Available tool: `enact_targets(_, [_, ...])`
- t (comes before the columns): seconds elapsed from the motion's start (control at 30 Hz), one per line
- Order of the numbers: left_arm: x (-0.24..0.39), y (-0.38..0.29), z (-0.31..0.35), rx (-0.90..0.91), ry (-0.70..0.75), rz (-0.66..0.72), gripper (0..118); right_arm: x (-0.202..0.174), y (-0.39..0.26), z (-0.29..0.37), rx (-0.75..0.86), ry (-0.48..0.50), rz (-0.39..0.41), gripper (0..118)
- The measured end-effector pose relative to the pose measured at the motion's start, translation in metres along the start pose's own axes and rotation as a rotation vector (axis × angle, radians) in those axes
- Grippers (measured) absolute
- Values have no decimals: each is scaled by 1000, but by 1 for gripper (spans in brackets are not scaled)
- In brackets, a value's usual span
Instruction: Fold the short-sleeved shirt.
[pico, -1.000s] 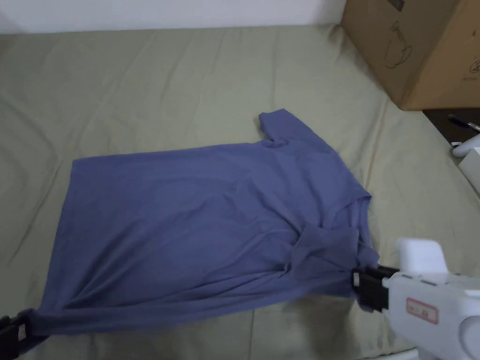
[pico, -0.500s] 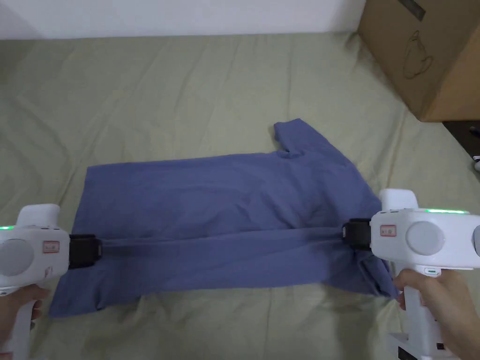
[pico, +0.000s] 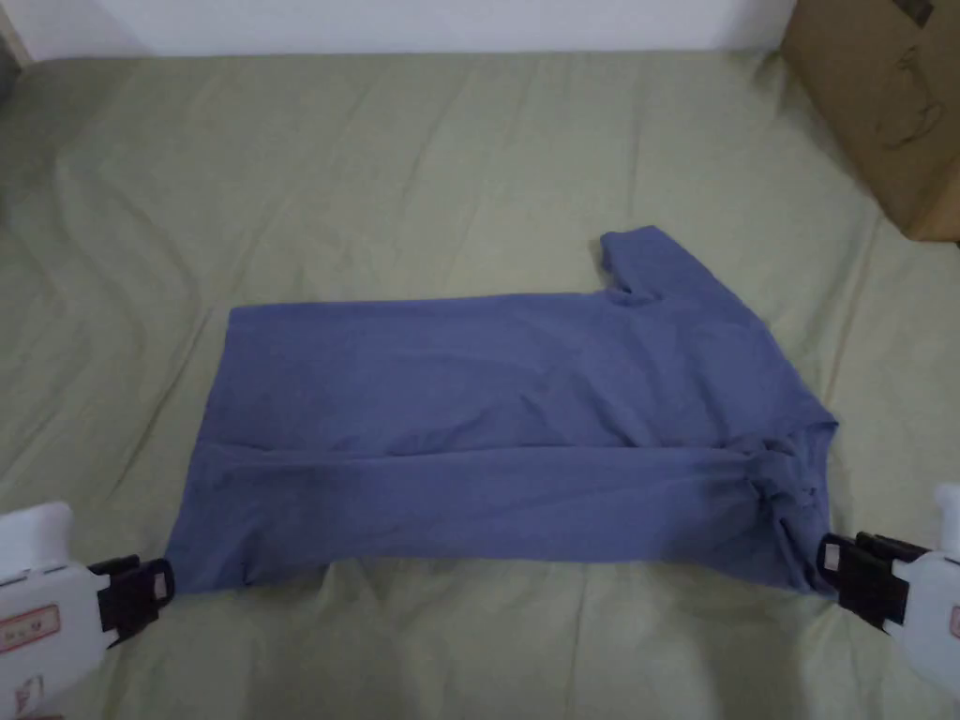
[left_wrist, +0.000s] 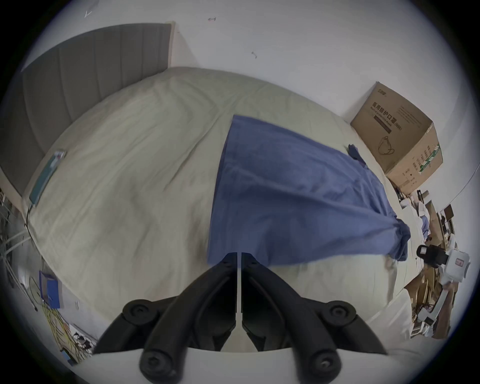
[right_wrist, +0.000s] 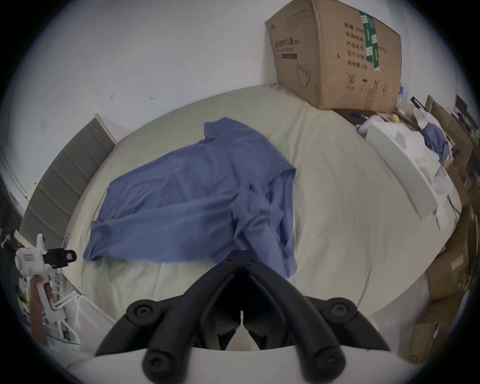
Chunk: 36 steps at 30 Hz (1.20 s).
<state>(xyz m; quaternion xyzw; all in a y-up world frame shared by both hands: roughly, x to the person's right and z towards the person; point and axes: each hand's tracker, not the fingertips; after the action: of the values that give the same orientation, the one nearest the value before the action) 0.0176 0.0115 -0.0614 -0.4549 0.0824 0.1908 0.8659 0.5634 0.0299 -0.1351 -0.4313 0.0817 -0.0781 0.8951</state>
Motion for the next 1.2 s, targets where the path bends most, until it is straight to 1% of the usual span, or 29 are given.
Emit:
enact_targets(0.1, [-6,0,-9,-17,1,9,2,-3,-10,-4,-35,-14,15,0])
enact_targets(0.17, [-10,9,-18,6,-13,22,39,-3,-10,-8,-56,-22,11,0])
enact_targets(0.2, [-12,15,-24,18,-33,49,49,-2,-10,-9,-55,-17,-5,0])
enact_targets(0.23, [-12,21,-31,3,-39,62,49,0,-10,-10,-52,-10,-26,0])
enact_targets(0.27, [-10,26,-41,-28,-52,87,82,0,-9,-10,-52,-5,-50,0])
enact_targets(0.3, [-11,28,-50,-49,-81,103,105,1,-9,-10,-47,3,-59,0])
enact_targets(0.33, [-11,29,-58,-61,-97,103,115,1,-9,-11,-46,5,-60,0])
enact_targets(0.37, [-12,29,-67,-67,-89,101,115,3,-8,-10,-45,0,-61,0])
enact_targets(0.43, [-7,25,-87,-167,11,76,113,5,-8,-11,-44,-17,-54,0])
enact_targets(0.5, [1,17,-90,-132,46,-10,111,11,-9,-11,-47,-34,-56,0])
enact_targets(0.57, [13,14,-86,-120,99,-25,105,16,-10,-12,-46,-50,-61,1])
enact_targets(0.6, [13,13,-86,-111,120,-24,100,19,-10,-14,-45,-65,-58,16])
enact_targets(0.63, [11,13,-85,-107,120,-11,93,23,-9,-18,-46,-75,-49,60])
enact_targets(0.67, [13,14,-79,-101,114,-6,82,26,-7,-24,-58,-88,-36,97])
enact_targets(0.7, [13,15,-74,-85,125,-9,66,29,-5,-30,-66,-91,-29,115])
enact_targets(0.73, [13,16,-68,-80,129,-18,47,32,-4,-37,-53,-87,-25,116])
enact_targets(0.8, [11,21,-61,-75,112,-23,20,31,5,-48,-47,-114,-9,112])
enact_targets(0.83, [10,24,-59,-82,74,-8,12,30,8,-58,-67,-127,28,112])
enact_targets(0.87, [9,26,-58,-94,37,28,12,28,10,-69,-68,-135,55,112])
enact_targets(0.9, [10,28,-57,-88,61,29,12,27,8,-80,-70,-131,67,111])
enact_targets(0.93, [11,30,-56,-89,61,23,12,27,8,-90,-86,-122,75,102])
enact_targets(0.97, [13,30,-57,-91,61,8,12,26,8,-103,-125,-109,79,82])
enact_targets(1.0, [15,30,-57,-94,73,-5,12,23,10,-109,-172,-101,52,62])
enact_targets(1.03, [16,29,-56,-97,74,-8,12,19,9,-113,-185,-87,25,59])
enact_targets(1.07, [17,30,-54,-97,73,-19,11,12,7,-112,-150,-154,67,49])
enact_targets(1.1, [17,30,-53,-96,74,-27,11,9,7,-110,-142,-153,128,29])
enact_targets(1.13, [17,31,-49,-95,72,-28,10,8,8,-104,-143,-138,129,7])
enact_targets(1.17, [15,32,-46,-94,61,-28,9,10,9,-93,-120,-65,74,8])
enact_targets(1.2, [14,34,-43,-88,46,-25,9,13,9,-87,-126,-25,12,8])
